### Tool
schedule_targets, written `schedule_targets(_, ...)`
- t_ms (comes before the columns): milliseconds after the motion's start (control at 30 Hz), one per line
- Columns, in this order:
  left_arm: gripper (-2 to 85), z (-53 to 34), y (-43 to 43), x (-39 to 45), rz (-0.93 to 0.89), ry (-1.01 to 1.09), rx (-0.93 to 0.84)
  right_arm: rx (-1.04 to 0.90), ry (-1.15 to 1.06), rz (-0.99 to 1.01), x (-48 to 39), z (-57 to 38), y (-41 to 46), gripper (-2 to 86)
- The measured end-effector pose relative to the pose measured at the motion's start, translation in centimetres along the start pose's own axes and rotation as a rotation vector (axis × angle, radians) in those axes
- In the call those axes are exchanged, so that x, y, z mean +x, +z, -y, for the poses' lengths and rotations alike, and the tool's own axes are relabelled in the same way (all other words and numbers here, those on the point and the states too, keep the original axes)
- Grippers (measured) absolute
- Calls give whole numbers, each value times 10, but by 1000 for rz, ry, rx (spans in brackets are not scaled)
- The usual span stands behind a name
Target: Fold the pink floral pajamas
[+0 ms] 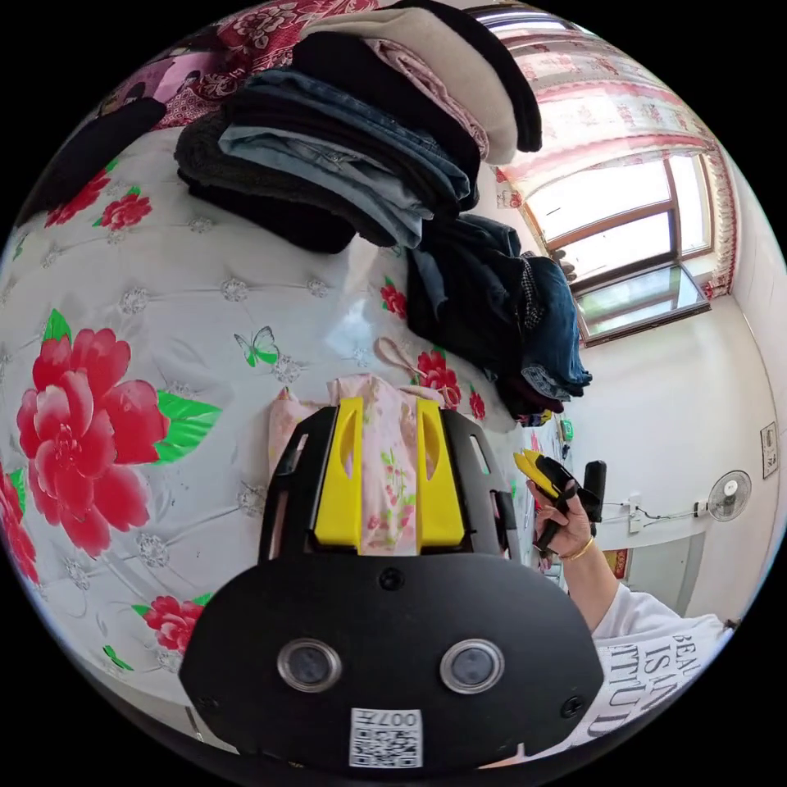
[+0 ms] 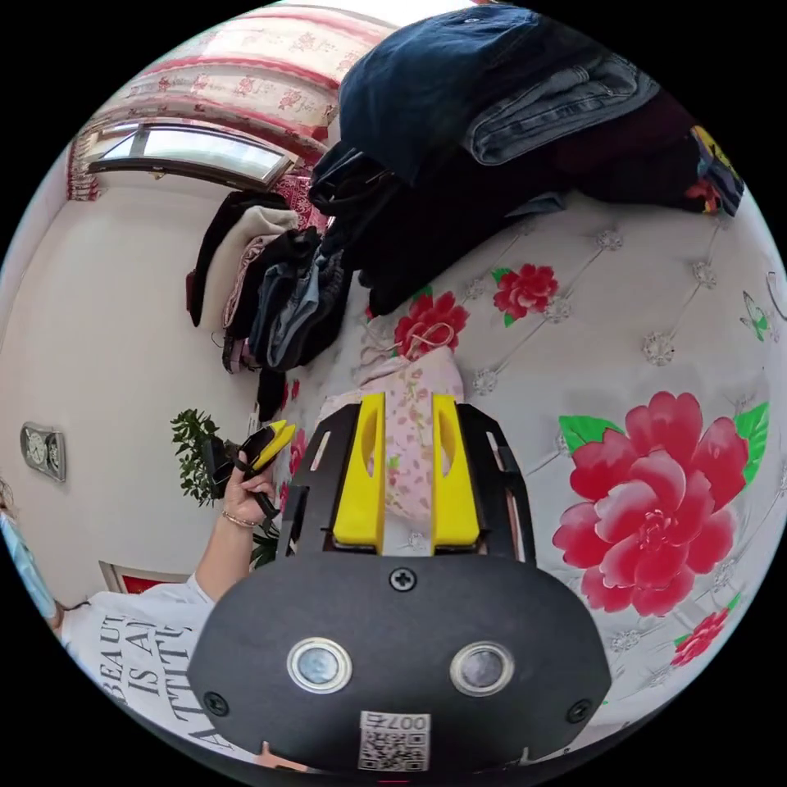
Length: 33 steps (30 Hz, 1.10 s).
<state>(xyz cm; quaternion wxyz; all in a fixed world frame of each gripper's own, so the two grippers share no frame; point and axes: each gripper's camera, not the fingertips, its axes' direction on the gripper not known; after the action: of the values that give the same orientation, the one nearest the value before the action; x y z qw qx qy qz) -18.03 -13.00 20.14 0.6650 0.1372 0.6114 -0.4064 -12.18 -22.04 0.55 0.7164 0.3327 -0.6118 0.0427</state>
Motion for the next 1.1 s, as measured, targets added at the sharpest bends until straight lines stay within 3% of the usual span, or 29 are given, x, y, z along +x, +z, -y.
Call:
schedule_targets(233, 113, -59, 26, -29, 129, 10, -113, -135, 23, -62, 34, -32, 54, 46)
schedule_targets(367, 15, -52, 50, -33, 227, 53, -166, -166, -34, -241, 21, -30, 69, 13)
schedule_targets(567, 3, -79, 25, -47, 108, -41, -68, -139, -25, -231, 28, -44, 43, 13)
schedule_targets(700, 73, -99, -15, -36, 121, -9, 83, -15, -21, -145, 16, -36, 35, 44)
schedule_targets(767, 93, -103, -16, -35, 132, 44, 62, -23, -10, -122, 13, -26, 45, 56)
schedule_targets(833, 106, -106, 11, -42, 120, 48, -96, -104, -23, -152, 10, -17, 69, 60)
schedule_targets(967, 21, -110, 28, -40, 110, 68, -101, -121, -73, -181, -9, -12, 88, 34)
schedule_targets(1100, -4, -99, 28, -55, 25, 14, -82, -202, -139, -239, -43, 1, 127, 7)
